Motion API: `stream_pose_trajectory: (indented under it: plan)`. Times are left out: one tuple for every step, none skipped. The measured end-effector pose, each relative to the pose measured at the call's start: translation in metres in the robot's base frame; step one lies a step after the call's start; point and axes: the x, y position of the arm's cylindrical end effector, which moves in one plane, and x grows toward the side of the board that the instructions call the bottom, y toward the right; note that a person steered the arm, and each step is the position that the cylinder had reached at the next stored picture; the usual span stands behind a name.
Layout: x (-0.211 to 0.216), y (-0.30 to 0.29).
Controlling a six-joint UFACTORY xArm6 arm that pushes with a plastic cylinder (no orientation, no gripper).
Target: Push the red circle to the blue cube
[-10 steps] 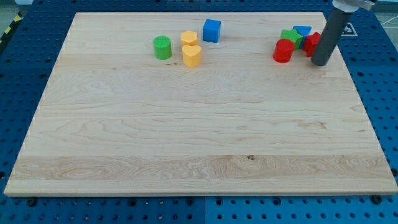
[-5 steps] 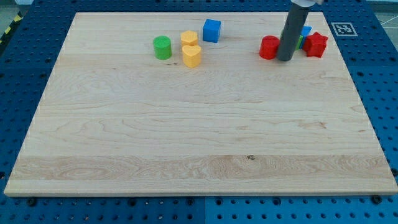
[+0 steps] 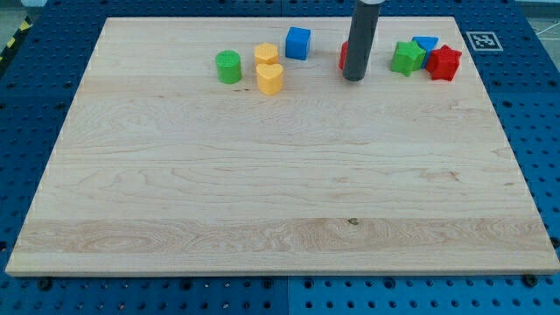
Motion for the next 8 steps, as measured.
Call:
stream_pose_trajectory:
  plan:
    - [0.007,0.015]
    - [0.02,0.047]
    - [0.006,0.048]
    - [-0.014,0.048]
    - [-0.014,0.048]
    - [-0.014,0.044]
    - [-0.025,0.031]
    - [-0.037,0.012]
